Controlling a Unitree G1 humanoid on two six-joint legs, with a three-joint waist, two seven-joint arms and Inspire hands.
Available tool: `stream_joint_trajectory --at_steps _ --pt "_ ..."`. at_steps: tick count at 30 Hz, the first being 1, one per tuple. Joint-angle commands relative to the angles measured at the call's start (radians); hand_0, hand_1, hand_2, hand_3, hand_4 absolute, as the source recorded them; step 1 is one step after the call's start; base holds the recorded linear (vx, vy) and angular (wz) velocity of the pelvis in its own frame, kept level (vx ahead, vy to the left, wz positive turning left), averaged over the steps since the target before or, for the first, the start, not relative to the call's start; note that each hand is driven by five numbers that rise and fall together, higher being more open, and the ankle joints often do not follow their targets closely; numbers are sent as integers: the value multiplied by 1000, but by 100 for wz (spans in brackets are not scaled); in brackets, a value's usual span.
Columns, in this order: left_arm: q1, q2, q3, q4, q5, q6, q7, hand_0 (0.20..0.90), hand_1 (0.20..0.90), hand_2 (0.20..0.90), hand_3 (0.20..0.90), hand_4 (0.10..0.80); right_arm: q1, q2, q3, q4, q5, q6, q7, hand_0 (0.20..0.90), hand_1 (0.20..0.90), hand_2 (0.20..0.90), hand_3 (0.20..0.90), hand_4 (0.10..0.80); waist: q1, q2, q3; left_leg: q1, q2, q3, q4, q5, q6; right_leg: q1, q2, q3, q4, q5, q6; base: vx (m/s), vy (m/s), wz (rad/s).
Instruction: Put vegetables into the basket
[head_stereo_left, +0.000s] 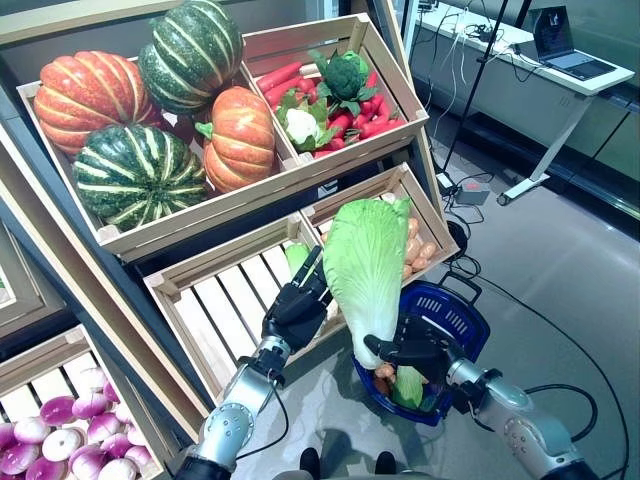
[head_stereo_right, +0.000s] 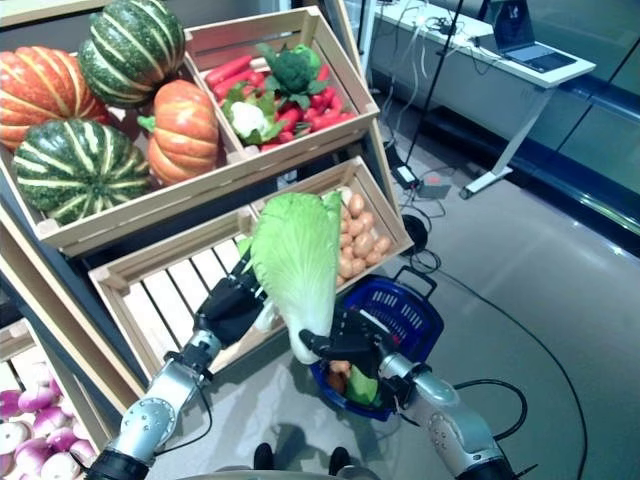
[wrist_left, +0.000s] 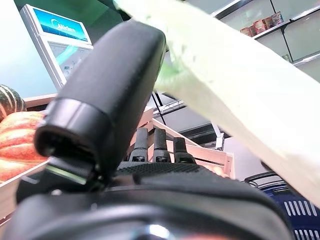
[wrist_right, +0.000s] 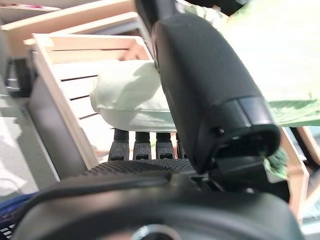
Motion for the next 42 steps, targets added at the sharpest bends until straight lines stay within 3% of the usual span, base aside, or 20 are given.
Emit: stream_joint_trajectory --at_steps 1,11,16,23,28,34,42 --pt "-29 1 76 -77 24 -3 -87 900 900 900 900 800 -47 51 -131 -85 141 -225 -30 300 300 300 300 400 -15 -25 -50 7 18 -12 2 -77 -36 7 -40 -10 1 16 41 -13 -38 -3" --pt "-29 4 100 -96 61 -15 -98 900 900 900 900 800 -32 126 -251 -36 203 -413 -218 300 300 300 300 400 -32 -12 17 -50 22 -1 2 -65 -31 -48 -18 12 1 18 24 -60 -48 -7" --pt "-89 23 85 -97 67 -94 -124 900 900 900 900 800 -116 143 -256 75 231 -502 -280 300 300 300 300 400 -34 -1 126 -112 22 -3 2 -38 -31 -110 -3 23 16 25 5 -217 -53 1" --pt "-166 40 62 -117 118 -210 -147 900 900 900 900 800 -214 122 -248 183 275 -524 -317 300 300 300 300 400 -19 6 243 -241 23 -15 102 -26 -47 -203 12 14 107 -3 -22 -162 -41 2" --pt "-238 60 44 -128 147 -296 -152 900 900 900 900 800 -303 104 -239 275 341 -554 -341 300 300 300 300 400 -2 8 324 -401 17 -37 269 -50 -58 -326 2 -10 229 -31 -42 -163 -32 13" --pt "-357 59 29 -143 251 -405 -127 900 900 900 900 800 -499 80 -221 479 353 -560 -386 300 300 300 300 400 25 33 404 -576 -20 -56 419 -94 -44 -496 -30 -27 380 -60 -46 -112 23 7" --pt "-463 73 19 -170 337 -487 -107 900 900 900 900 800 -667 37 -205 667 402 -472 -382 300 300 300 300 400 49 59 404 -731 -45 -58 536 -132 -21 -689 -72 -21 540 -89 -47 -22 31 20"
